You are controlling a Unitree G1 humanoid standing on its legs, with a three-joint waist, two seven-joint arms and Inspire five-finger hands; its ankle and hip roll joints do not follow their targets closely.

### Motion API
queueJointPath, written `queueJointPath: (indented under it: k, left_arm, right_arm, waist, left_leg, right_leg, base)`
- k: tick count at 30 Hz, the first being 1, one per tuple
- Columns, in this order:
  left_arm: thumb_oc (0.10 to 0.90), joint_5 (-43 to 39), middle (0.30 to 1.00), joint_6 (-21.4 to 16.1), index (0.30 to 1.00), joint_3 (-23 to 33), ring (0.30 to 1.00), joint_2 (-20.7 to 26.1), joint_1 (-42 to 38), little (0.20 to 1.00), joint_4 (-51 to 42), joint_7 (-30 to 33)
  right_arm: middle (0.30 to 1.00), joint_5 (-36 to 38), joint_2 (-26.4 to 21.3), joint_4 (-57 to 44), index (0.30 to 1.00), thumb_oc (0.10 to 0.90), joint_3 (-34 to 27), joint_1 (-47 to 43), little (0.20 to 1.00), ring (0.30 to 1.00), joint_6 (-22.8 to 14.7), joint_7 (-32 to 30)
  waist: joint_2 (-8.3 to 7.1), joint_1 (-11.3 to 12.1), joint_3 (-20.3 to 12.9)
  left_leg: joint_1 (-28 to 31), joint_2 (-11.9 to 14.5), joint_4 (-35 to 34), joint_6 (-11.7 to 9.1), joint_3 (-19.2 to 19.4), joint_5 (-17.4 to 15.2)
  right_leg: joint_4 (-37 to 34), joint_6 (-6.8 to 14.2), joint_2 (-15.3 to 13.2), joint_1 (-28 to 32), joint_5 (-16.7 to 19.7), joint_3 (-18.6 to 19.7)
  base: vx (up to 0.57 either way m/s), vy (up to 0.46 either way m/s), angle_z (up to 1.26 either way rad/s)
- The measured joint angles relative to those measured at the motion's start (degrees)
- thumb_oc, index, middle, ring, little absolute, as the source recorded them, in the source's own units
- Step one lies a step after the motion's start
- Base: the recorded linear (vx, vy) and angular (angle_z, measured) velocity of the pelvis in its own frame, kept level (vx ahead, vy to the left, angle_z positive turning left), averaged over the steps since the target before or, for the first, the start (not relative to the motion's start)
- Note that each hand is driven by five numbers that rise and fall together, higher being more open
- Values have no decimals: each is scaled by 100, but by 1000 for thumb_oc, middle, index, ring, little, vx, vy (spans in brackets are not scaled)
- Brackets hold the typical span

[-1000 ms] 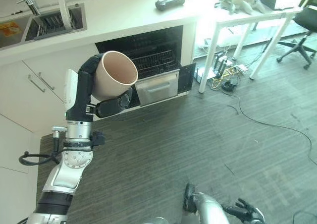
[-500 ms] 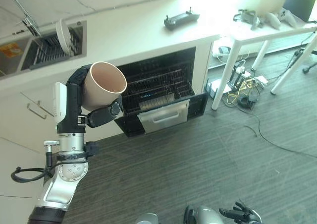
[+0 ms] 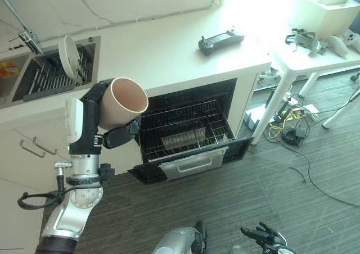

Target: Place the dishes in the dishwasher.

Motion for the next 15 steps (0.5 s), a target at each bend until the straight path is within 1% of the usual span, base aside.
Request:
queueJointPath:
  k: [1,2,3,4,5,6,7,8,9,10,11,12,13,14,15]
  left_arm:
    - [400,-1,300,-16,300,1,300,242,-120,300,-2,37]
    - [400,-2,300,-20,300,-5,300,282,-235,300,16,55]
    - [400,-26,300,-16,300,-21,300,307,-288,300,63,141]
    - [400,-122,300,4,300,-28,300,373,-339,300,73,156]
    - [400,-179,300,25,300,-13,300,453,-456,300,79,161]
    - [400,-225,300,44,300,4,300,444,-473,300,76,162]
    - [400,-247,300,74,300,4,300,445,-469,300,76,148]
    - [400,-364,300,118,300,3,300,437,-425,300,82,138]
    - [400,-413,300,157,300,8,300,416,-385,300,87,117]
    - [400,-421,300,192,300,26,300,375,-311,300,66,107]
    - [400,-517,300,263,300,149,300,357,23,300,-112,109]
    - [400,-629,300,303,300,233,300,334,211,300,-234,116]
    - [400,-626,300,316,300,296,300,322,348,300,-278,120]
    - [400,-623,300,438,300,305,300,198,367,300,-342,129]
    - [400,-622,300,534,300,308,300,170,415,300,-523,117]
  right_arm:
    - [900,116,-50,-6,900,800,-76,0,900,900,-16,-55]
    - [900,116,-87,3,900,800,-81,-5,900,900,-25,-69]
    - [900,115,-114,118,900,800,-73,-14,900,900,-47,-65]
    - [900,114,-107,202,900,800,-86,-12,900,900,-82,-63]
    - [900,113,-104,210,900,800,-109,-29,900,900,-40,-48]
    - [900,110,-80,347,900,800,-228,0,900,900,-42,-24]
    - [900,105,-73,394,900,800,-248,-22,900,900,-34,-22]
    - [900,98,-71,373,900,800,-265,4,900,900,-31,12]
    - [900,81,-70,371,900,800,-247,-2,900,900,-18,28]
    - [900,23,-63,370,900,800,-231,5,900,900,14,48]
    - [900,-129,-61,304,900,800,-124,12,900,900,66,62]
    - [900,-131,-57,290,900,800,-57,-19,900,900,66,73]
    - [900,-127,-53,225,900,800,-19,-41,900,900,58,86]
    - [900,-128,-45,138,900,800,59,-48,900,900,53,90]
    - [900,-122,21,208,900,800,34,0,900,900,59,68]
  waist:
    - [54,-42,22]
    - [75,-8,31]
    - [41,-45,21]
    - [34,-151,20]
    - [-38,-87,37]
    - [-120,-36,14]
    - [-101,-23,17]
    - [-163,14,0]
    - [-194,21,-5]
    - [-213,60,-3]
    - [-325,202,-65]
    - [-448,289,-135]
    - [-467,311,-149]
    - [-461,256,-155]
    - [-521,274,-210]
  left_leg:
    - [141,2,-176,-93,-196,-8]
    - [189,-12,-195,-225,-346,-56]
    - [245,93,-207,-672,-133,-432]
    - [144,317,221,-290,-32,-577]
    - [123,316,465,-398,-75,-612]
    - [124,248,471,-443,-109,-639]
    - [137,236,400,-455,-294,-610]
    - [246,191,219,-544,-434,-532]
    - [337,186,116,-608,-512,-489]
    - [467,224,11,-625,-572,-479]
    - [644,302,-121,-654,-522,-471]
    - [698,362,-169,-727,-522,-514]
    - [730,455,-166,-801,-562,-548]
    - [740,637,-152,-993,-782,-575]
    - [697,1102,95,-1187,-768,-660]
  right_leg:
    - [-1530,94,-117,-98,324,90]
    - [-2019,167,-200,-83,667,262]
    - [-2860,331,-258,124,1232,528]
    - [-3320,688,-312,365,1568,642]
    - [-3199,887,-429,401,1721,873]
    - [-2960,861,-503,328,1708,1262]
    - [-2869,851,-504,299,1688,1320]
    - [-2544,825,-461,170,1611,1398]
    - [-2319,759,-398,125,1449,1384]
    - [-2113,602,-327,107,1251,1311]
    - [-1971,491,-262,41,1160,964]
    - [-1997,427,-231,-35,1152,811]
    - [-2173,301,-119,-6,1201,744]
    - [-2260,83,93,14,1187,599]
    - [-2770,-261,550,340,1635,413]
  base:
    - [110,-308,91]
    - [94,-334,52]
    - [67,-326,62]
    - [76,-351,63]
    - [90,-399,60]
    - [119,-519,53]
    - [162,-720,60]
    - [150,-666,64]
    - [117,-597,51]
    - [70,-455,25]
    - [67,-565,15]
    - [59,-610,3]
    - [51,-574,32]
    - [50,-547,59]
    - [35,-644,59]
